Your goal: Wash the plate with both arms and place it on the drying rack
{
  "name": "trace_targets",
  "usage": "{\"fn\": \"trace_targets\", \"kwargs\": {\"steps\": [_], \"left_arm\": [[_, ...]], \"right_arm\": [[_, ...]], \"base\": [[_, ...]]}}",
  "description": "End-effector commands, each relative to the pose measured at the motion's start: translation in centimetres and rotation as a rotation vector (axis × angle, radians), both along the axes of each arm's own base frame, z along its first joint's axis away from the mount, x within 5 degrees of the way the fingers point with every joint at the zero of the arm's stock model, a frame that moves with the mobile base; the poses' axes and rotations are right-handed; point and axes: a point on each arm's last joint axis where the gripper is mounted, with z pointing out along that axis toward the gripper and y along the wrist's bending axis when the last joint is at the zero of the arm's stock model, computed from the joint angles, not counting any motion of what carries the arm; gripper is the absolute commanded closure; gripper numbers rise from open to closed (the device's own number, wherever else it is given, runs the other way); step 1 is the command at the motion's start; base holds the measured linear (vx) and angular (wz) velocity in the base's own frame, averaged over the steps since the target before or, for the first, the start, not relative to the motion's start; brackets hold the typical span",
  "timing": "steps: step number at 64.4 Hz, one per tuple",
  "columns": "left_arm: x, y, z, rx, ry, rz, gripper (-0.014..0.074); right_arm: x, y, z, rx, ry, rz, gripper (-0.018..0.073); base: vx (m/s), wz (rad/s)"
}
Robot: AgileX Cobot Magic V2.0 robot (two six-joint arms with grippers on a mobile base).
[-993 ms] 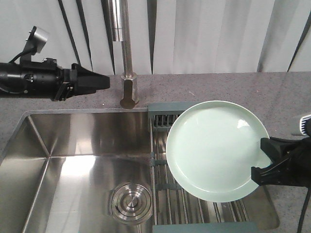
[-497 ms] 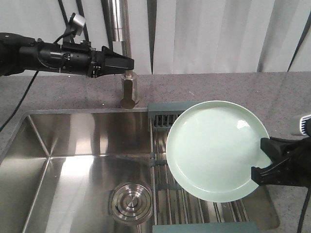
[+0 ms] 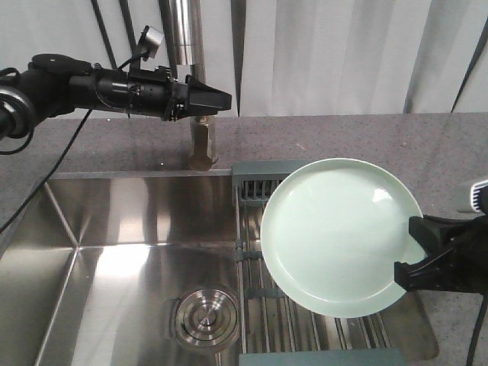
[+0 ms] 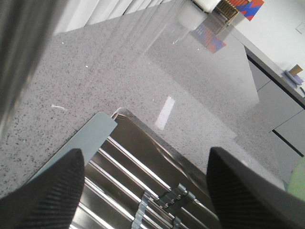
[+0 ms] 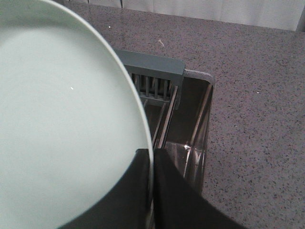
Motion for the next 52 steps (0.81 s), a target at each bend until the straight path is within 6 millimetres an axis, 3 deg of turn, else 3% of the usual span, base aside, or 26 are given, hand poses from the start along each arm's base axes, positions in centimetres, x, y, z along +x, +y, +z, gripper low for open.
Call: {"fn": "trace_targets", "kwargs": {"steps": [1,33,52], "left_arm": [[-1.1,-0.3,4.1,-0.093,-0.063,-0.038,0.0073],[-1.1,-0.7,1.9,0.05,0.059,-0.035,0.0073],[-1.8,-0.7,3.0,0.038,0.063,-0.033,0.0073]], "right_arm": [[0.4,0.0,1.8,0.027,-0.114,-0.007,0.0567],[0.4,0.0,1.8,0.026,-0.112,-0.006,0.0567],[0.4,0.0,1.8,0.026,-0.112,-0.006,0.0567]], "base": [[0.0,0.0],[0.0,0.0],[0.0,0.0]]}}
